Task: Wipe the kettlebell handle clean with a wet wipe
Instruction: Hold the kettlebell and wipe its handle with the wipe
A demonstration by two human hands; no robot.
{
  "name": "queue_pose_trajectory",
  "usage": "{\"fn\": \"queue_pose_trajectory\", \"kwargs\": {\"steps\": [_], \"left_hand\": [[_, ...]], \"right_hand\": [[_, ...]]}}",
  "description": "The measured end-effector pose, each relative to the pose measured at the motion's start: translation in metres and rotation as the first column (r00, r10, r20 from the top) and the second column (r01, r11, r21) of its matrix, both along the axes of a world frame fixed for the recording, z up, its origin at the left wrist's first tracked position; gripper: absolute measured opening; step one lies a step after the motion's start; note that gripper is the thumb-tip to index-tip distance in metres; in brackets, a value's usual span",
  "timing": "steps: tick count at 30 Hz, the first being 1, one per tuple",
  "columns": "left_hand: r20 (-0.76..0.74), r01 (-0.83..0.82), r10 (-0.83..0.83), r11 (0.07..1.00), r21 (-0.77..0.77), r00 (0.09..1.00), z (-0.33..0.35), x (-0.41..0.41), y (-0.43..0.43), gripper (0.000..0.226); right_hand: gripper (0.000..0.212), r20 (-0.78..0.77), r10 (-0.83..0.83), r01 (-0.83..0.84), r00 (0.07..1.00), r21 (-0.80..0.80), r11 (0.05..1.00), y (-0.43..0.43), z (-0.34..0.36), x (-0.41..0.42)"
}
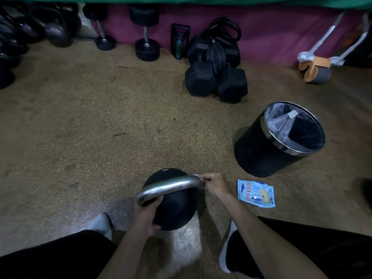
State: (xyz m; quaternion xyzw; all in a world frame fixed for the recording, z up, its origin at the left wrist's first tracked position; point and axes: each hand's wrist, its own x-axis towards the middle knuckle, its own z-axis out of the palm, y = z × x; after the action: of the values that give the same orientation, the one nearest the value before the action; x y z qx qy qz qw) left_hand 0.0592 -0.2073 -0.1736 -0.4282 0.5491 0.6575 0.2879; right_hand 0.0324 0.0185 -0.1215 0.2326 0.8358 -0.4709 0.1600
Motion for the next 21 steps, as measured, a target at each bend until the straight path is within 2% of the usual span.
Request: {"fn": "queue_pose_trajectory", "kwargs": {"steps": [4,10,13,17,21], "left_hand": [[0.016,0.016,-0.016,1.0,-0.006,1.0,-0.005,-0.001,-0.001,0.121],[0.017,0.014,-0.014,1.0,-0.007,1.0,0.003,-0.001,0.0,0.077],[-0.008,0.009,-0.009,1.0,0.007,1.0,0.002,-0.001,0.0,0.078],[-0.01,0.012,-0.012,1.0,0.017,1.0,0.002,-0.001,0.0,0.068],[-0.025,0.017,-0.016,0.999,0.033,1.0,0.008,-0.001,0.001,0.063]], "right_hand": [[0.025,-0.014,0.034,-0.034,0.999,-0.038,0.999,-0.003,0.0,-0.016],[0.025,-0.03,0.066,-0.068,0.997,-0.087,0.994,0.006,0.008,-0.012],[0.026,0.014,0.067,-0.066,0.998,-0.047,0.997,0.003,0.003,-0.017],[0.028,0.068,0.106,-0.102,0.992,-0.068,0.992,-0.003,0.002,-0.025],[0.029,0.02,0.091,-0.087,0.996,-0.156,0.984,0.005,0.014,-0.015]]}}
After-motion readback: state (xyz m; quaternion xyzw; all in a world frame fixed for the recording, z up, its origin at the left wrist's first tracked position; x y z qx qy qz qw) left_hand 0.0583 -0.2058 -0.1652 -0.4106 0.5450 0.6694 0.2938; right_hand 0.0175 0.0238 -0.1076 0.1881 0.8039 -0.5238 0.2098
